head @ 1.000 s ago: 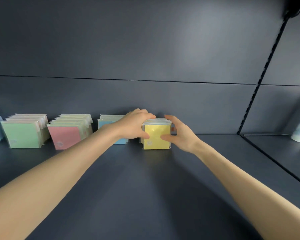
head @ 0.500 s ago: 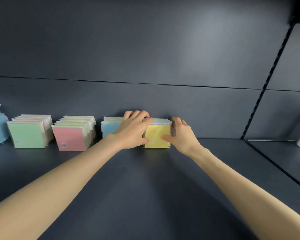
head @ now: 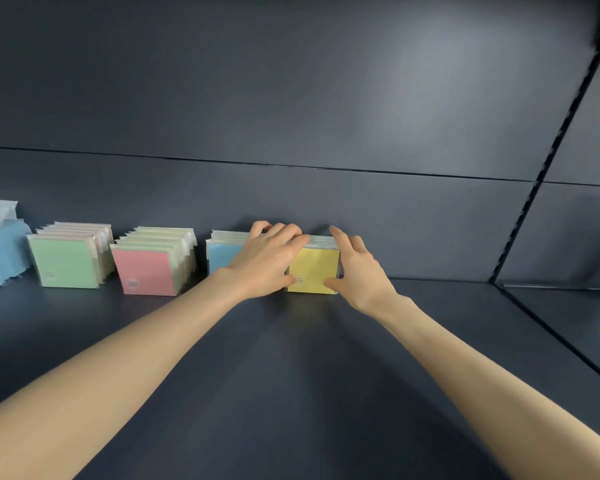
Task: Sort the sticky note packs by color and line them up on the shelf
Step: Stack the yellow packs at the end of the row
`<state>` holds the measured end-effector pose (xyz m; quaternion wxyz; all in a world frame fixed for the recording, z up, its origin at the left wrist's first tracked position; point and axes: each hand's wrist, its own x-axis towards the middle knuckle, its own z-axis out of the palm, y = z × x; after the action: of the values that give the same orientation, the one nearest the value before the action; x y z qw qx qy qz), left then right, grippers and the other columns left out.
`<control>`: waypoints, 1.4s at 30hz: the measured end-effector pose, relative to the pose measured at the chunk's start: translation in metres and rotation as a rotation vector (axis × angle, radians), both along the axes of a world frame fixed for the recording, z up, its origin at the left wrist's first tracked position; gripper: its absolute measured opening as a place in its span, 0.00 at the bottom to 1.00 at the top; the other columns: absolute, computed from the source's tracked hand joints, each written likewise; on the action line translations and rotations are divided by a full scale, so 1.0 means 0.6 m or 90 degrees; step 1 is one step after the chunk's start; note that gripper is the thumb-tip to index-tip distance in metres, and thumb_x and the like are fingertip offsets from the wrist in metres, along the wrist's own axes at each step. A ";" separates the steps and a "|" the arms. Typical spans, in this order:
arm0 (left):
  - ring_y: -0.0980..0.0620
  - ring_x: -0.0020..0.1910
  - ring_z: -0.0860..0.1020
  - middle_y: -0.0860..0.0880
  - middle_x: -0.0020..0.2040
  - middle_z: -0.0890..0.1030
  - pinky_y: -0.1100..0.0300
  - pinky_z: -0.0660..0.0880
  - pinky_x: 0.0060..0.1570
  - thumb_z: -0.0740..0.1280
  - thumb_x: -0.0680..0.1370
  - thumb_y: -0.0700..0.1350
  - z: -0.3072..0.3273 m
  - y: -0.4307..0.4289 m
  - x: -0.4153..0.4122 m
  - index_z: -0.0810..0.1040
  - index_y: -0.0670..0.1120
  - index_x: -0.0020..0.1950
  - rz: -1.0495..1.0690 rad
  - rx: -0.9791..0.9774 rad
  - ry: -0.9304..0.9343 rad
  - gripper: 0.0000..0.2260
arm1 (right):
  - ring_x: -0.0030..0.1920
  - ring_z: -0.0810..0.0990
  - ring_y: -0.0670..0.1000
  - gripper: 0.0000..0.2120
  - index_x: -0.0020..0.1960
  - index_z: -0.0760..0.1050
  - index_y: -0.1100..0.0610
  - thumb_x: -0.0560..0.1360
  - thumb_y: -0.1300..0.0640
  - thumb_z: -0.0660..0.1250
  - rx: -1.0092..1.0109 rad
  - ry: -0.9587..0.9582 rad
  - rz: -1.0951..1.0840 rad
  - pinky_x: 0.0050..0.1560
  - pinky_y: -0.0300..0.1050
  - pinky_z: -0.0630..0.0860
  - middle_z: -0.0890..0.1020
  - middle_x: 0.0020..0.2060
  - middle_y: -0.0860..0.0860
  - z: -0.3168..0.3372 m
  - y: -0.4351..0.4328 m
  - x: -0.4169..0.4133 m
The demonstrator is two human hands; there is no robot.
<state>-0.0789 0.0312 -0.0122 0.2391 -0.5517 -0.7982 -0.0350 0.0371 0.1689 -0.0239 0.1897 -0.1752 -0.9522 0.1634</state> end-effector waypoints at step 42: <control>0.50 0.67 0.63 0.51 0.70 0.64 0.58 0.61 0.63 0.64 0.76 0.41 0.029 -0.108 -0.042 0.62 0.47 0.73 0.106 -0.047 -0.109 0.26 | 0.64 0.62 0.55 0.27 0.71 0.64 0.51 0.74 0.55 0.67 0.168 -0.007 -0.003 0.64 0.45 0.59 0.64 0.67 0.51 0.031 -0.039 -0.026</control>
<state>-0.1039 -0.0339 0.0050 0.1515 -0.4873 -0.8594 -0.0327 0.0215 0.1456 -0.0055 0.2058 -0.1516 -0.9661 0.0357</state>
